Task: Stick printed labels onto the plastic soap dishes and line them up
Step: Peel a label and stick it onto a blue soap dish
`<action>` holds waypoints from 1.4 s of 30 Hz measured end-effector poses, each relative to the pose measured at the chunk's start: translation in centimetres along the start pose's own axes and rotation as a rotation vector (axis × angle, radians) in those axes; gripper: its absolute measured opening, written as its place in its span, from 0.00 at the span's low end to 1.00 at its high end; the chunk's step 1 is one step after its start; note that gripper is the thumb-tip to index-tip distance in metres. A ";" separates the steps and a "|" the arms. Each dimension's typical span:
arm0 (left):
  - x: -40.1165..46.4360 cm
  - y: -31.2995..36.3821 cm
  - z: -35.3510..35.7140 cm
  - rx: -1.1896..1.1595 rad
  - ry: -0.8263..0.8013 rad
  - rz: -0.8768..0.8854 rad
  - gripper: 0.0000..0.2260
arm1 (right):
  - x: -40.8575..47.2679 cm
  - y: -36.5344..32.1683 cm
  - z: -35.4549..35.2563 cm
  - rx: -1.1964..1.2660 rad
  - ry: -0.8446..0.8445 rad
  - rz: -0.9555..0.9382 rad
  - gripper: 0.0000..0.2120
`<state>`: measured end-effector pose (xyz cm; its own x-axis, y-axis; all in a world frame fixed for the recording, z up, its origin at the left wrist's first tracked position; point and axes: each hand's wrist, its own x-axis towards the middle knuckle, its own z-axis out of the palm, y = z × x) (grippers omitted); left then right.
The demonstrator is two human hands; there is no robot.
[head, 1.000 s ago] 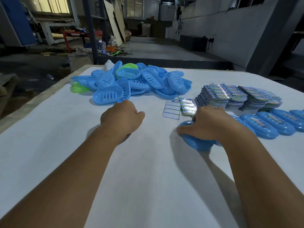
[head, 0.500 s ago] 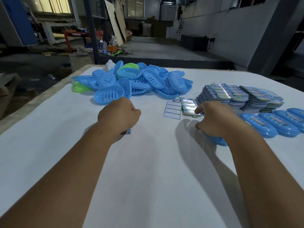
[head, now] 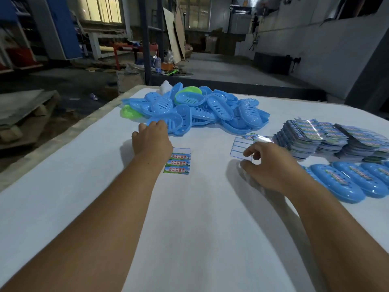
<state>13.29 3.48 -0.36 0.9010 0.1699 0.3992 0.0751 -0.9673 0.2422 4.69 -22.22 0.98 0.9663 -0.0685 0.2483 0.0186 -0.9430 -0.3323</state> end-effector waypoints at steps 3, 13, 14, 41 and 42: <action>0.2 -0.1 0.4 -0.028 0.027 -0.014 0.14 | 0.0 0.1 0.3 0.015 -0.032 0.006 0.13; 0.3 0.7 0.1 -0.093 0.176 0.028 0.06 | -0.1 -0.2 0.4 0.073 -0.023 -0.043 0.14; 0.1 0.9 -0.2 -0.152 0.234 0.046 0.05 | -0.2 -0.4 0.4 0.082 -0.018 -0.053 0.14; -3.6 5.5 -2.0 -1.015 -0.335 -0.136 0.06 | -0.3 -1.5 0.5 0.209 -0.034 -0.286 0.34; -3.4 5.3 -1.9 -0.973 -0.294 -0.100 0.06 | -0.2 -1.3 0.4 0.176 -0.029 -0.264 0.33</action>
<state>9.85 -1.87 1.22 0.9887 0.0618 0.1364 -0.1057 -0.3567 0.9282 4.56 -20.87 1.01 0.9290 0.1832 0.3215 0.3116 -0.8560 -0.4126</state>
